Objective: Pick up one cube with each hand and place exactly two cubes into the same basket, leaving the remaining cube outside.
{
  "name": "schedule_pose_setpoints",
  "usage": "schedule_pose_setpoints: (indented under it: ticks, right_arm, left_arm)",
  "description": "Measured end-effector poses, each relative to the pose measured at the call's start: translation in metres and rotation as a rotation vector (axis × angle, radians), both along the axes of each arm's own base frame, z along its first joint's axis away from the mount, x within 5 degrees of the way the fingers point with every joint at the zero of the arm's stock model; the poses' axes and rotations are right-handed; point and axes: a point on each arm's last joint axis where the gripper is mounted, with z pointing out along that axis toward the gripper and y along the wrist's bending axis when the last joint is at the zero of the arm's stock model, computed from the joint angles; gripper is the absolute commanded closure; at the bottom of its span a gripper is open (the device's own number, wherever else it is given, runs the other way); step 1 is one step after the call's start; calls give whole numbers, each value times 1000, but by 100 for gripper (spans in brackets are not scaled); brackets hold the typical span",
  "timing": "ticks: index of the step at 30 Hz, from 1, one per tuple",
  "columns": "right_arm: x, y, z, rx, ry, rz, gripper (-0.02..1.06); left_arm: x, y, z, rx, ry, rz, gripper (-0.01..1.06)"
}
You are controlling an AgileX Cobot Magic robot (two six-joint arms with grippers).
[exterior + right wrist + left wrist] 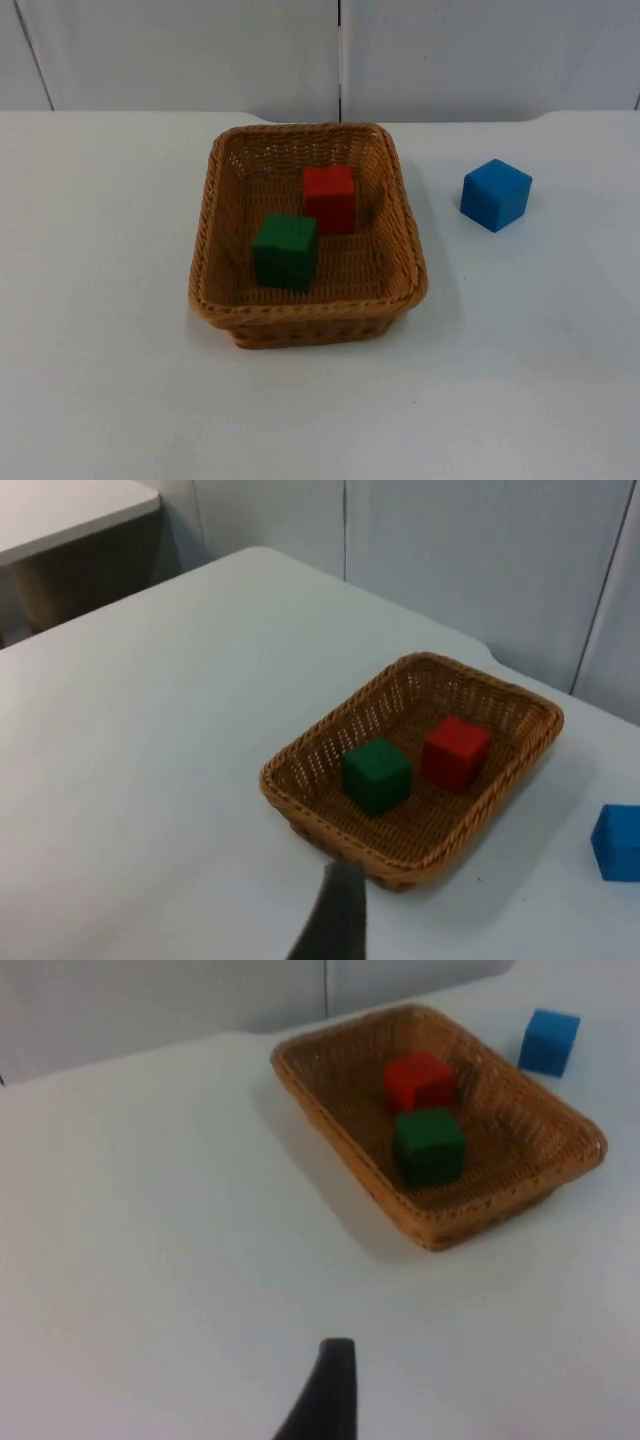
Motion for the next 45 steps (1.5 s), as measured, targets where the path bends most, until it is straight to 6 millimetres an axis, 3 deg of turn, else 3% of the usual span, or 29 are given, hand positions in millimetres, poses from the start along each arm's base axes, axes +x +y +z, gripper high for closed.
schedule_pose_setpoints:
  ticks: [6, 11, 23, 32, 45]
  right_arm:
    - [-22, -11, -3, 5, -20, 22, 31]
    - [-36, -19, -27, 12, 25, 7, 31]
    - [-66, -50, -48, 16, 43, -136, 31]
    - [-65, -50, -68, -32, 128, -153, 31]
    - [-62, -53, -71, -28, 151, -208, 31]
  left_arm:
    - [1, -1, -4, 30, 3, -15, 24]
    - [2, -1, -6, 45, 7, -21, 24]
    - [2, -1, -7, 49, 7, -23, 24]
    - [2, -1, -7, 51, 7, -24, 24]
    - [2, -1, -7, 51, 7, -24, 24]
